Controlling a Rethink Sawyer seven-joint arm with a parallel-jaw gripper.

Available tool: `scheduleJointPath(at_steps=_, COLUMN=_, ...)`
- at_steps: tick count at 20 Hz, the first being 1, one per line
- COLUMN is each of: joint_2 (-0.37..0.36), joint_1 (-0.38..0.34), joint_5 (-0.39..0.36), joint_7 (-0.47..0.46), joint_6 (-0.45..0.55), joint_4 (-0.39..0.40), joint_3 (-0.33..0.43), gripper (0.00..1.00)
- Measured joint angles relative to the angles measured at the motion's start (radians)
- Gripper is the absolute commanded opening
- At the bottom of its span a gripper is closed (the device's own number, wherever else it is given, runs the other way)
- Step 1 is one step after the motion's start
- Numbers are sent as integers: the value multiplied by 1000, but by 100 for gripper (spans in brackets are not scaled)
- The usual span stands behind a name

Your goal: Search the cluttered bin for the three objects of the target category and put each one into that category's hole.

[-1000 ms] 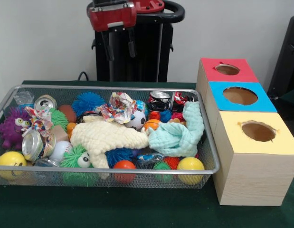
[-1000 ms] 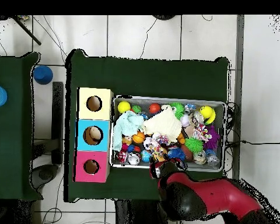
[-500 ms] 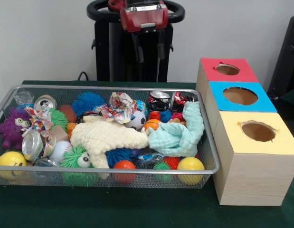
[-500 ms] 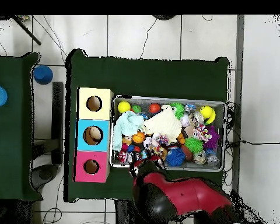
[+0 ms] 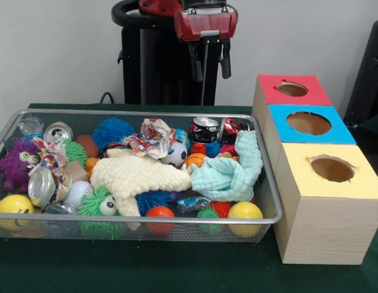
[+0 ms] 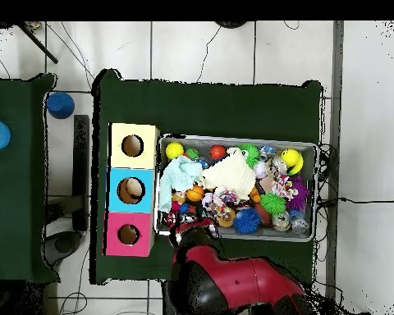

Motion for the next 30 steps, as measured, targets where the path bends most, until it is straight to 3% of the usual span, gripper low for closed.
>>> scheduleJointPath(at_steps=15, joint_2=145, joint_1=62, joint_5=32, joint_7=0, joint_6=-145, joint_4=-1, joint_3=-179, gripper=100)
scheduleJointPath(at_steps=21, joint_2=258, joint_1=142, joint_5=52, joint_7=0, joint_6=-304, joint_4=-2, joint_3=-264, gripper=100)
scheduleJointPath(at_steps=30, joint_2=375, joint_1=208, joint_5=94, joint_7=0, joint_6=-453, joint_4=-2, joint_3=-333, gripper=100)
